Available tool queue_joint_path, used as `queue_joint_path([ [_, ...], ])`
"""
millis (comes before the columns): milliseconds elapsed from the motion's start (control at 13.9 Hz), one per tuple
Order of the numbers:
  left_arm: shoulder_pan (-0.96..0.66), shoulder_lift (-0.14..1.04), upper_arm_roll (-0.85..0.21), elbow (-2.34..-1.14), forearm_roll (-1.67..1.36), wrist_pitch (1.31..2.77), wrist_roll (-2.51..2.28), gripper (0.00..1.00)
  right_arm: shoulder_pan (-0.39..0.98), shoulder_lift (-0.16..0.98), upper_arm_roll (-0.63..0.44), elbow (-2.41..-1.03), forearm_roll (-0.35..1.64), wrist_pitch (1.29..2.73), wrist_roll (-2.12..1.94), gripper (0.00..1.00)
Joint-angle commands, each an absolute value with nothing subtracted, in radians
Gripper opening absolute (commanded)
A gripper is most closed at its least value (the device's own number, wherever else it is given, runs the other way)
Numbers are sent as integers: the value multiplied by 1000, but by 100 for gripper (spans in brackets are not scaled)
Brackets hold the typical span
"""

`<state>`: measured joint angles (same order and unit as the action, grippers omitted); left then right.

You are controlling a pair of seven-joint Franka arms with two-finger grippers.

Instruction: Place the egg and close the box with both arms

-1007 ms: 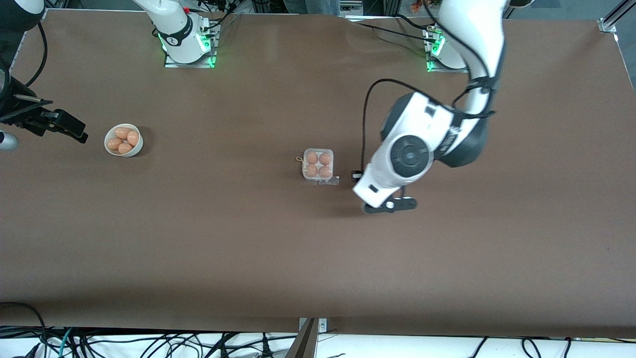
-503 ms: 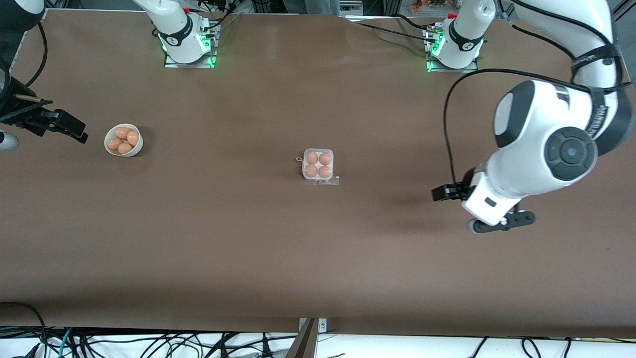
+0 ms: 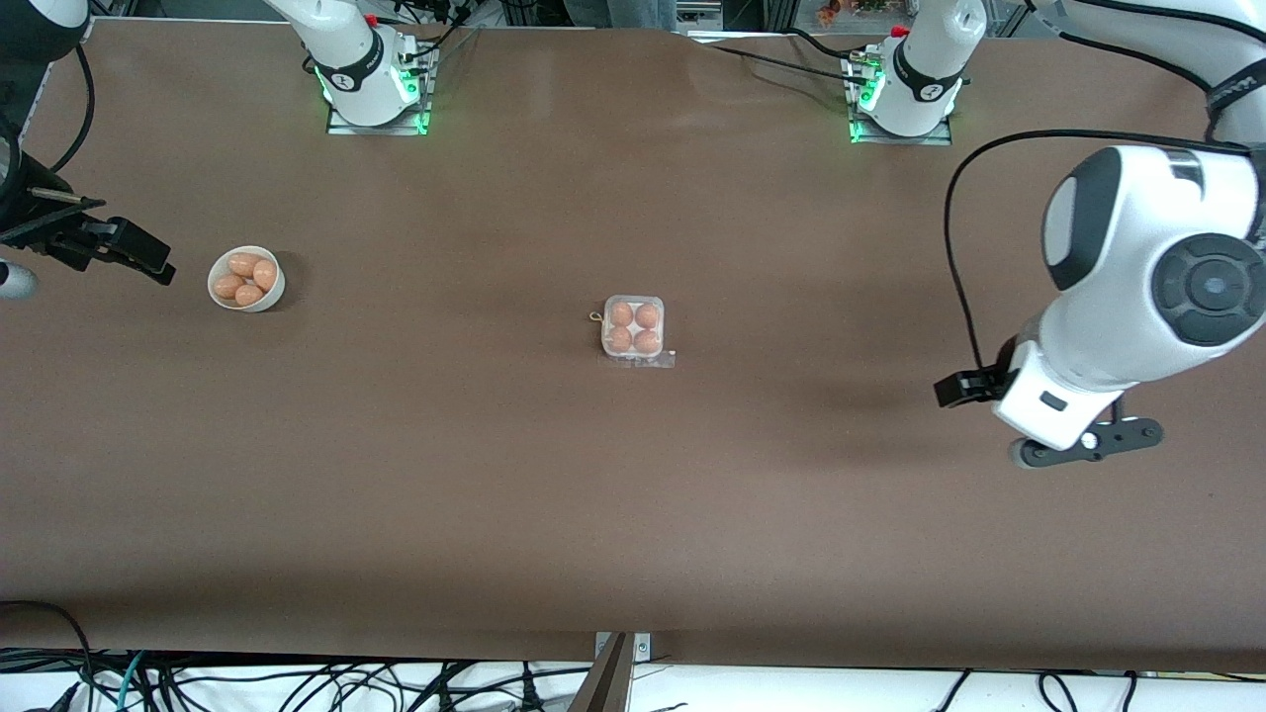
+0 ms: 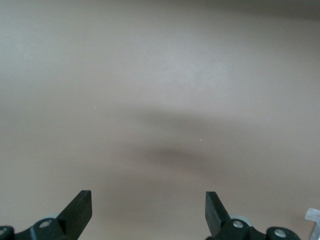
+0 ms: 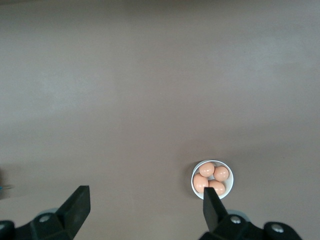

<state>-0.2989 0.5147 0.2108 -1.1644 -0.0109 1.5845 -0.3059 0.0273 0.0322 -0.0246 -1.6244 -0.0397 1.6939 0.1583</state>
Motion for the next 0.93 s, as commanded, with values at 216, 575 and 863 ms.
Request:
queue_joint_path([
  [216,-106,350,105,-1261,5,1569,-78,100,21,31,-20,-1609,-26,1678,147,100],
  [575,-78,198,84,-1463,5,1581,-48,100,21,31,-21,-1609,-26,1678,146,100],
  [863,-74,108,64,-1557,5,1583,-48,100,21,31,-21,-1611,-26,1677,146,100],
])
